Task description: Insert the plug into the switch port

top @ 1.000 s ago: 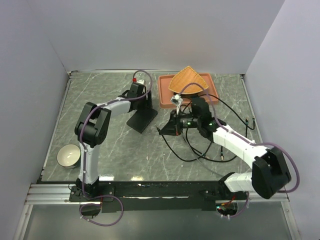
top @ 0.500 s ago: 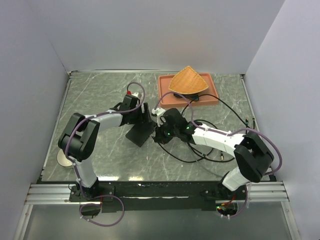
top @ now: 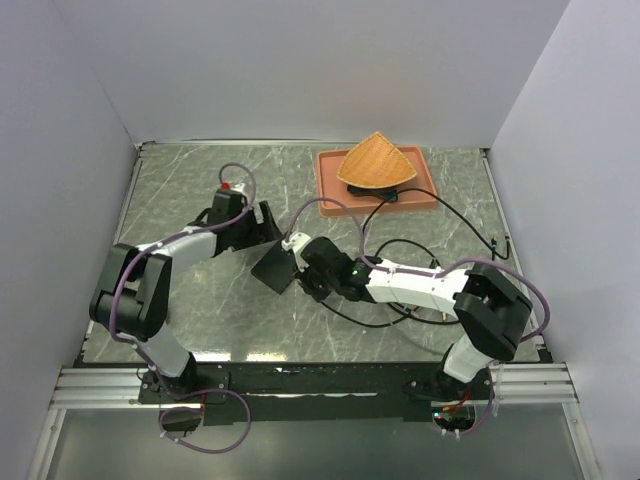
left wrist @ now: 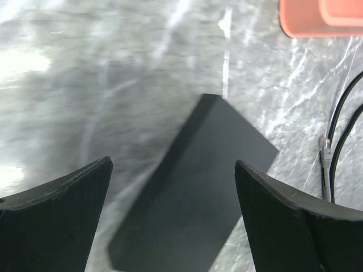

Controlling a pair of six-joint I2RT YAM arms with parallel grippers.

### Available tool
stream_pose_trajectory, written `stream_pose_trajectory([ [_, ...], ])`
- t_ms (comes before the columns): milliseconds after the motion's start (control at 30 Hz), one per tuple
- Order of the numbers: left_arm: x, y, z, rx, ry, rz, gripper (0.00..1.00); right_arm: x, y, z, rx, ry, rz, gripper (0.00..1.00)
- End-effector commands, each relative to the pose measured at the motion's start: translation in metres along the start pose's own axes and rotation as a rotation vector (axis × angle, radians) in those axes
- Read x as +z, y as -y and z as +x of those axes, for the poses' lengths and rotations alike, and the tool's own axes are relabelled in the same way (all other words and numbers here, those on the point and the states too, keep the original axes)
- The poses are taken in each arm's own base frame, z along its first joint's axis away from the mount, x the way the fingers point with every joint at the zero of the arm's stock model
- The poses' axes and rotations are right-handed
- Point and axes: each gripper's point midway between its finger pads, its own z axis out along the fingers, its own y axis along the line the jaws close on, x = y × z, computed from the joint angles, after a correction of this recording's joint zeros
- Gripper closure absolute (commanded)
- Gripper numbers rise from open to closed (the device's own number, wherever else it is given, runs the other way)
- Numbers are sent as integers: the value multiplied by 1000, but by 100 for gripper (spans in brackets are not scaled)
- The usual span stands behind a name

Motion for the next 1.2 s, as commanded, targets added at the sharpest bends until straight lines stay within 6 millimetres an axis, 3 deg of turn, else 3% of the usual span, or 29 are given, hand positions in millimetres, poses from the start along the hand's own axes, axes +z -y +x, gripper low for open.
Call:
stream_pose_trajectory([
  [0, -11, 7, 0, -6, 2, 128, 5, 3, 2, -15, -15, 38, 53, 100],
  [133, -9, 16, 16, -1, -28, 232, 7, 10, 3, -6, -20, 13, 75, 100],
  [400, 2, 10, 42, -38, -83, 284, 12, 33, -2, 9, -69, -67, 119, 100],
  [600, 0, 7, 43, -34, -83, 266, 13, 45, -3, 10, -63, -101, 139, 100],
  [1167, -1, 7, 48, -33, -92, 276, 15, 55, 3, 5, -2, -86, 196, 100],
])
